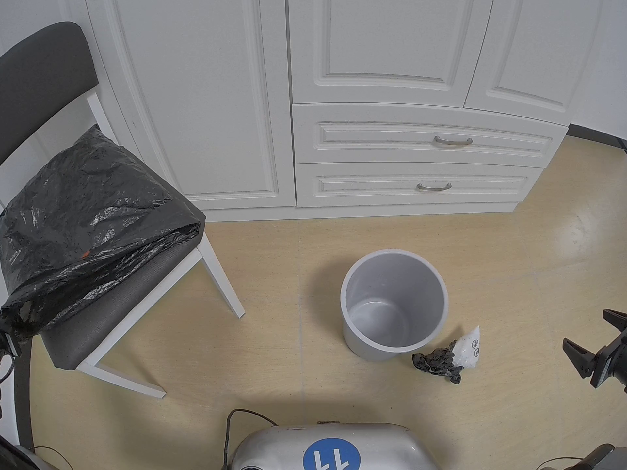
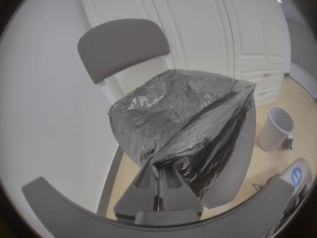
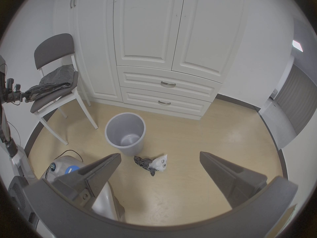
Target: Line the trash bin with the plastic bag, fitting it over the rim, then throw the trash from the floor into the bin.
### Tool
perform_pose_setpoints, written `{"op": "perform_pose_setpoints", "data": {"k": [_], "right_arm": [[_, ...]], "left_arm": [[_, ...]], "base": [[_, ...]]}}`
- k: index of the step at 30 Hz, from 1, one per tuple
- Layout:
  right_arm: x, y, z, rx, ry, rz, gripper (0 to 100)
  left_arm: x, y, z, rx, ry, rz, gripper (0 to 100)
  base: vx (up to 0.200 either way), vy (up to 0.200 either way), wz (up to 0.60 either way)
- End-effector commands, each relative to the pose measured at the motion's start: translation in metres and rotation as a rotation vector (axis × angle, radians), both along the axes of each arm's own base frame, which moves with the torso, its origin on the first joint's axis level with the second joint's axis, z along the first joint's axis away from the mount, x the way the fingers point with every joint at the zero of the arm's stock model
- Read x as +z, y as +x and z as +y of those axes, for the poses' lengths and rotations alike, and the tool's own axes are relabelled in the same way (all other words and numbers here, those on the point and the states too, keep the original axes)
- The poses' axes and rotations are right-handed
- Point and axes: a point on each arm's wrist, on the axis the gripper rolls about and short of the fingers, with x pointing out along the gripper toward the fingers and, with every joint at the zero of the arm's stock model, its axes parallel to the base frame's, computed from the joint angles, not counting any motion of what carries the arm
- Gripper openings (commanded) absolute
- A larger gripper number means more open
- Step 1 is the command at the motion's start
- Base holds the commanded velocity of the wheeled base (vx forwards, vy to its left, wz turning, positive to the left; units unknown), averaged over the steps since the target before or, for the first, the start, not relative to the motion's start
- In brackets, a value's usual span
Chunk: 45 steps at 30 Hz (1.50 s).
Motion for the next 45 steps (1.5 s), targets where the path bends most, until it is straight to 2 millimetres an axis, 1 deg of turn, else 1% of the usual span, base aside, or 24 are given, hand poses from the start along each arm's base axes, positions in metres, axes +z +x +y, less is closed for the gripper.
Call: {"op": "perform_pose_setpoints", "data": {"k": [1, 5, 9, 13, 18, 23, 26, 30, 32, 34, 36, 37, 39, 40, 41, 42, 44, 45], "right_arm": [[0.002, -0.003, 0.0, -0.001, -0.001, -0.022, 100], [0.001, -0.002, 0.0, -0.001, 0.0, -0.018, 100], [0.002, -0.003, 0.0, -0.001, 0.0, -0.024, 100], [0.0, -0.002, 0.0, -0.003, 0.0, -0.012, 100], [-0.001, 0.001, 0.0, -0.007, -0.002, 0.005, 100], [-0.001, 0.0, 0.0, -0.011, -0.005, 0.007, 100], [0.0, 0.0, 0.0, -0.006, -0.016, 0.0, 100], [0.004, 0.0, 0.0, 0.013, -0.05, -0.019, 100], [0.009, 0.002, 0.0, 0.018, -0.056, -0.035, 100], [0.02, 0.007, 0.0, 0.015, -0.054, -0.052, 100], [0.03, 0.016, 0.001, 0.029, -0.052, -0.067, 100], [0.032, 0.017, 0.002, 0.033, -0.052, -0.072, 100], [0.046, 0.022, 0.008, 0.094, -0.041, -0.128, 100], [0.046, 0.022, 0.008, 0.094, -0.041, -0.128, 100], [0.054, 0.024, 0.018, 0.182, -0.014, -0.173, 100], [0.056, 0.025, 0.024, 0.228, 0.011, -0.181, 100], [0.057, 0.025, 0.035, 0.304, 0.064, -0.171, 100], [0.057, 0.025, 0.035, 0.304, 0.064, -0.171, 100]], "left_arm": [[0.023, -0.005, -0.008, 0.007, 0.017, -0.105, 0], [0.054, -0.001, -0.021, -0.047, -0.033, -0.243, 0], [0.072, 0.0, -0.034, -0.113, -0.125, -0.333, 0], [0.076, 0.004, -0.044, -0.17, -0.176, -0.354, 0], [0.07, 0.007, -0.044, -0.184, -0.207, -0.333, 0], [0.068, 0.018, -0.042, -0.211, -0.229, -0.313, 0], [0.069, 0.018, -0.043, -0.218, -0.227, -0.316, 0], [0.083, 0.019, -0.062, -0.327, -0.193, -0.356, 0], [0.088, 0.022, -0.069, -0.373, -0.186, -0.372, 0], [0.094, 0.026, -0.073, -0.395, -0.179, -0.388, 0], [0.102, 0.03, -0.077, -0.404, -0.173, -0.407, 0], [0.103, 0.031, -0.077, -0.404, -0.174, -0.408, 0], [0.11, 0.037, -0.083, -0.397, -0.191, -0.413, 0], [0.11, 0.037, -0.083, -0.397, -0.191, -0.413, 0], [0.116, 0.042, -0.094, -0.416, -0.217, -0.406, 0], [0.119, 0.046, -0.1, -0.428, -0.231, -0.401, 0], [0.126, 0.049, -0.113, -0.424, -0.254, -0.39, 0], [0.126, 0.049, -0.113, -0.424, -0.254, -0.39, 0]], "base": [[0.0, 0.0, 0.0], [0.0, 0.0, 0.0], [0.0, 0.0, 0.0], [0.0, 0.0, 0.0], [0.0, 0.0, 0.0], [0.0, 0.0, 0.0], [0.0, 0.0, 0.0], [0.0, 0.0, 0.0], [0.0, 0.0, 0.0], [0.0, 0.0, 0.0], [0.0, 0.0, 0.0], [0.0, 0.0, 0.0], [0.0, 0.0, 0.0], [0.0, 0.0, 0.0], [0.0, 0.0, 0.0], [0.0, 0.0, 0.0], [0.0, 0.0, 0.0], [0.0, 0.0, 0.0]]}}
